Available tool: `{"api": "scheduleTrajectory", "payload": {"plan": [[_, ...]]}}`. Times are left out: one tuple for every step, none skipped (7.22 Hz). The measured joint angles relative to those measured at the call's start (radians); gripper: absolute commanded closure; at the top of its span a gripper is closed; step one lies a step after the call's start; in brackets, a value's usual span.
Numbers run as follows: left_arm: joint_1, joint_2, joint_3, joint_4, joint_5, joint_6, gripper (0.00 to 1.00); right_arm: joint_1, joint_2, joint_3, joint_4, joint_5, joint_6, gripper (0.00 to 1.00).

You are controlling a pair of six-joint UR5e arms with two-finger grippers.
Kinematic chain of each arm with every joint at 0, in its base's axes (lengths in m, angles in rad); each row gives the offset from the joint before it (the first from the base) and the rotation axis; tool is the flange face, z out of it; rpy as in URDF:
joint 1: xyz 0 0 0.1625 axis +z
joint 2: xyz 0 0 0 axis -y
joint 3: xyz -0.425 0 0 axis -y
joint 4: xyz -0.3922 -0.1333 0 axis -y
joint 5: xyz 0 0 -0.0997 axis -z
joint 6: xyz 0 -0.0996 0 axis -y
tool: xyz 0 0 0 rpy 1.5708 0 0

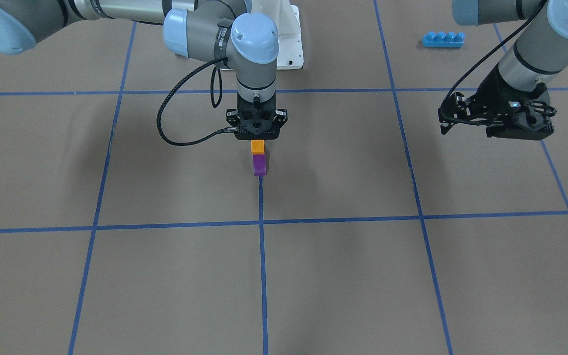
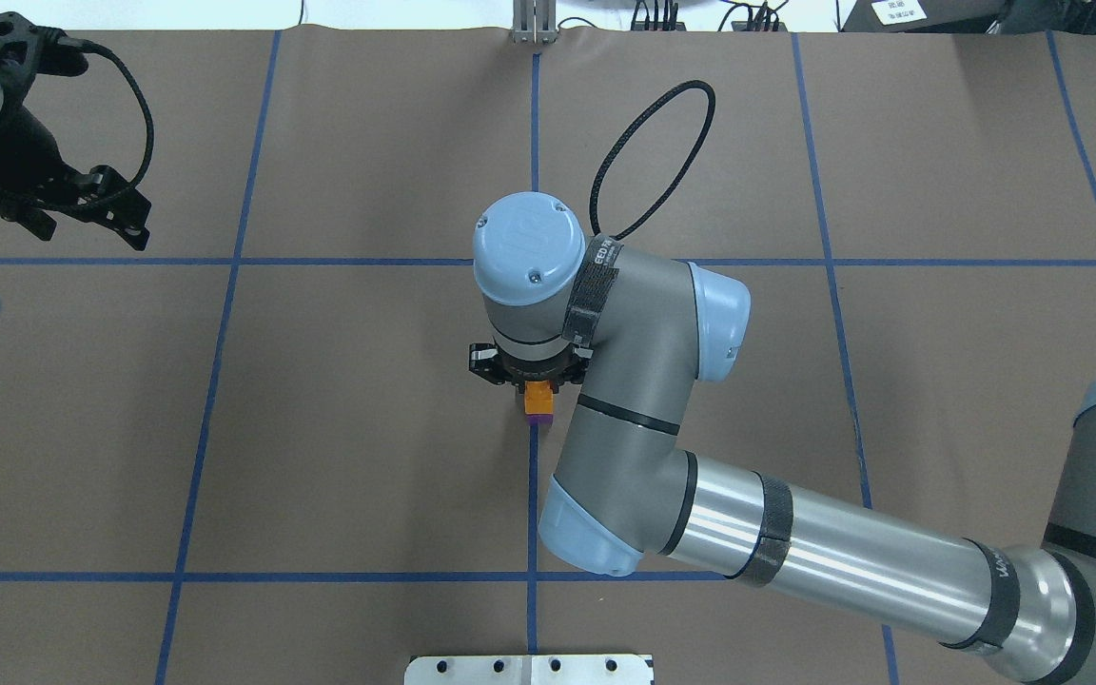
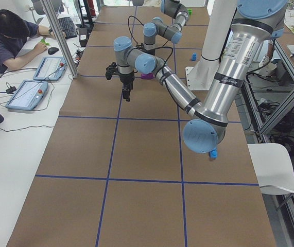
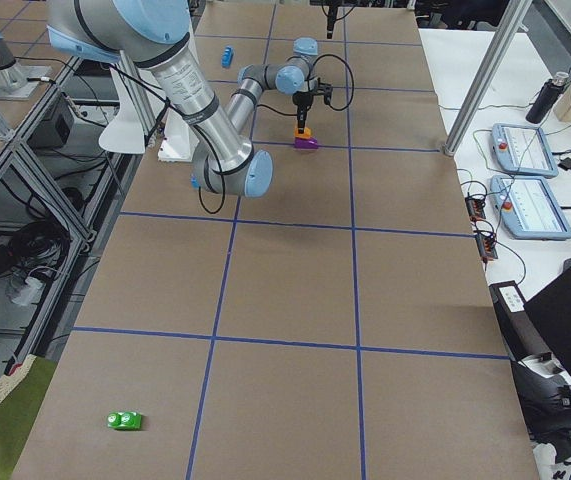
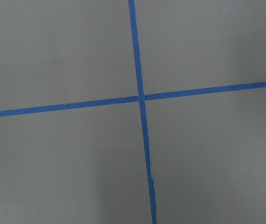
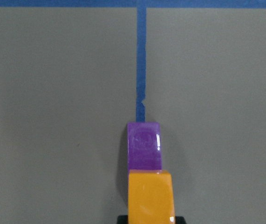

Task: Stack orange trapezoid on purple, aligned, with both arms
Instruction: 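Lower the orange block onto the purple block, aligning it, and release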

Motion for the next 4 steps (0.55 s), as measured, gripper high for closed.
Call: {"api": "scheduleTrajectory", "payload": {"plan": [[0.000,0.000,0.001,0.000,0.000,0.000,0.00,-0.002,-0.006,-0.001,0.016,-0.002,0.000,1.00],[0.000,0.000,0.001,0.000,0.000,0.000,0.00,-0.004,-0.013,-0.001,0.034,-0.006,-0.002,1.00],[0.000,0.000,0.001,0.000,0.000,0.000,0.00,-0.005,-0.017,-0.001,0.043,-0.009,-0.008,1.00],[0.000,0.000,0.002,0.000,0.000,0.001,0.00,-0.005,-0.019,-0.001,0.047,-0.011,-0.016,1.00]]}}
